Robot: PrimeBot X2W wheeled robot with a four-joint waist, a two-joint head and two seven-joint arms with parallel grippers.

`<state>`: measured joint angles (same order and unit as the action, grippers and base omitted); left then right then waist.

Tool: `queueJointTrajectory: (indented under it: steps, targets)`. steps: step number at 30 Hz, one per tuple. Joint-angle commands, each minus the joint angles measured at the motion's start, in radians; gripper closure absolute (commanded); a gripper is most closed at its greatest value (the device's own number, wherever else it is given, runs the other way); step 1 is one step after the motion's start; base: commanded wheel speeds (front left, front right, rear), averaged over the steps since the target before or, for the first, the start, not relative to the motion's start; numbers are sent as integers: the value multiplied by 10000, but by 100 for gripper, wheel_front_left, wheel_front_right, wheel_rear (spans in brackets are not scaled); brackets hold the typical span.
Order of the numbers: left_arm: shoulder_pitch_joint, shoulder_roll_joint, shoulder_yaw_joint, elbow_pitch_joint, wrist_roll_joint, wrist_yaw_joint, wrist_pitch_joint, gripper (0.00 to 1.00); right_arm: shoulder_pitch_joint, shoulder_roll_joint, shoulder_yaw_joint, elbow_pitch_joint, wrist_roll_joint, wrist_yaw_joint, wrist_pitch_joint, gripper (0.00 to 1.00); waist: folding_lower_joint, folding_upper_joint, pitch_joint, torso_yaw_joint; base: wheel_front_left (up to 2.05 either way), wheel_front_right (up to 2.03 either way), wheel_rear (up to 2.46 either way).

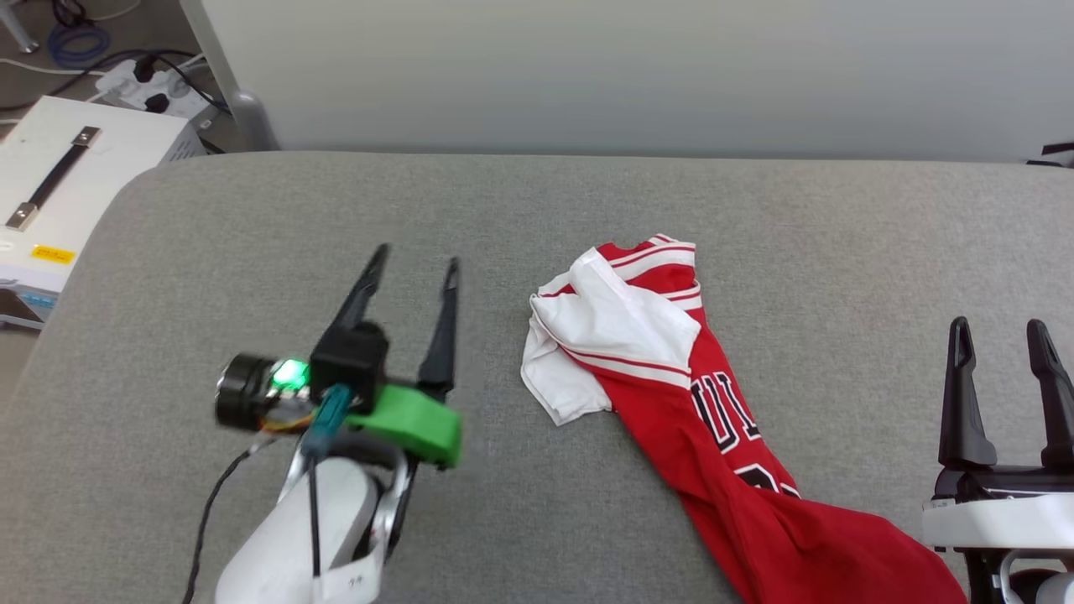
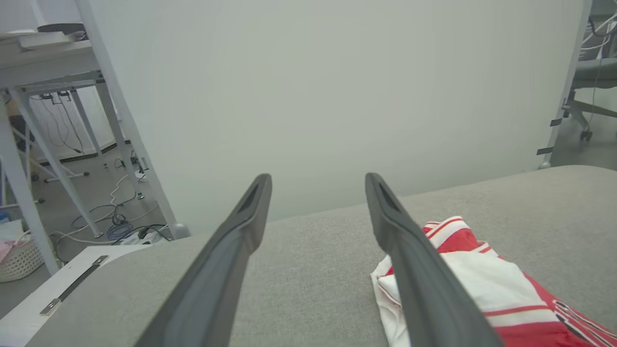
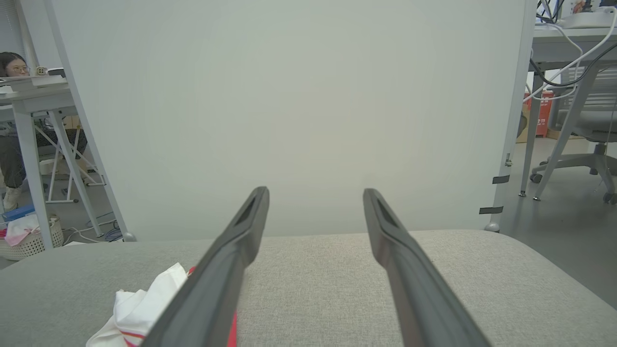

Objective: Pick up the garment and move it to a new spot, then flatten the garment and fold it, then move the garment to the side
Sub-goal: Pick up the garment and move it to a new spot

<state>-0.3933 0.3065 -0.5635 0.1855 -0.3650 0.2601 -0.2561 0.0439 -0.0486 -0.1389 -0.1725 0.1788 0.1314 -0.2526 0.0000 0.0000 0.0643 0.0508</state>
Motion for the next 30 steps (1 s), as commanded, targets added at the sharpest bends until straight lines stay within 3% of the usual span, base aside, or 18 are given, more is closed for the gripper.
queueJointTrajectory:
  steps: [1,8,15,23,30]
  targets:
    - [450,44,245,-189,215,124,-55,0,131,-16,-1,24,-55,-7,-92,0,0,0,-169,145,0,0,0]
    - [2469,-85,2143,-1373,899,394,-56,0,349,-16,159,68,-50,-7,-92,0,0,0,-419,262,0,0,0]
    - [3912,-571,3674,-1981,1568,-245,-56,0,622,-16,510,264,-140,-7,-92,0,0,0,-590,321,0,0,0]
    - [4588,-1343,4151,-1679,2314,-1109,-56,0,886,-16,877,497,-223,-7,-92,0,0,0,-747,310,0,0,0]
    - [4865,-1805,4514,-1441,2689,-1459,-56,0,1140,-16,979,757,-234,-7,-92,0,0,0,-817,298,0,0,0]
